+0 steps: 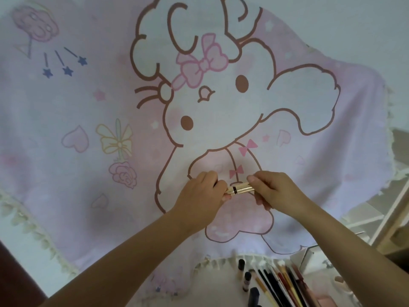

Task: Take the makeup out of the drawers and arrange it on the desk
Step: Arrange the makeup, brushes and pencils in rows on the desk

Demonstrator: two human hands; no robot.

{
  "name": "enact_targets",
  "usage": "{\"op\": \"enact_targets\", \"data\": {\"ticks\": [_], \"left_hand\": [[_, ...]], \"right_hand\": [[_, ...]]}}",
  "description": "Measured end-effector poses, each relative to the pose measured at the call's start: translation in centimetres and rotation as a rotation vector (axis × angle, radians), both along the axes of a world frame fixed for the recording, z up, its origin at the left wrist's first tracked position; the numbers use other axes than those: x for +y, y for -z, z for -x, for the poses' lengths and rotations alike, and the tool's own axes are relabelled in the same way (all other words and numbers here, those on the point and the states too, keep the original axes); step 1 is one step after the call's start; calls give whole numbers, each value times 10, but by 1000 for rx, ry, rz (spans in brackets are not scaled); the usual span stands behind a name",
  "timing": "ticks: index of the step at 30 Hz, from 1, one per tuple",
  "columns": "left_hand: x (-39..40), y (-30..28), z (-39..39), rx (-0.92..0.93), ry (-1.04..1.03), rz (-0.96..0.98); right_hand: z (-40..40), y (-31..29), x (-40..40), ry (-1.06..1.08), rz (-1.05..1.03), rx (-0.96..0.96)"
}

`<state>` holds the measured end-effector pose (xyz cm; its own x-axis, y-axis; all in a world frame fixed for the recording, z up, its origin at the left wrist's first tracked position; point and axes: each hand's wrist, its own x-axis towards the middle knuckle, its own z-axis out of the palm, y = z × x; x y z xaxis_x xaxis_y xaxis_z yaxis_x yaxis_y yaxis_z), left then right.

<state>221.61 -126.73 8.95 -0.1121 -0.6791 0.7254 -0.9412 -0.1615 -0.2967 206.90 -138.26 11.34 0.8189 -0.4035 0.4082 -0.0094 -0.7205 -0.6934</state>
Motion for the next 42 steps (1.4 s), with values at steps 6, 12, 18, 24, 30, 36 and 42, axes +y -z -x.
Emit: {"op": "enact_targets", "data": {"ticks": [6,12,18,24,30,36,42], "left_hand": [[-2,-1,-3,9,12,14],[-3,0,-2,-17,-10,2],[-3,-4,-6,16,-38,-30],[-2,-7,-5,34,-27,-81],[-3,-10,-3,9,-4,-99],[-1,-10,-1,27,8,-165],[3,-8,5,256,1,-365]], "right_hand": [[4,0,-5,-86,-10,-59],[-4,1,-1,26,79,26],[-2,2,-6,-111,-101,-119],[-3,0,-4,-53,-99,-58],[-2,1,-2,-51,-231,-21],[2,4,-7,-52,-170,-53],[8,16,-8,-106,-250,-165]]}}
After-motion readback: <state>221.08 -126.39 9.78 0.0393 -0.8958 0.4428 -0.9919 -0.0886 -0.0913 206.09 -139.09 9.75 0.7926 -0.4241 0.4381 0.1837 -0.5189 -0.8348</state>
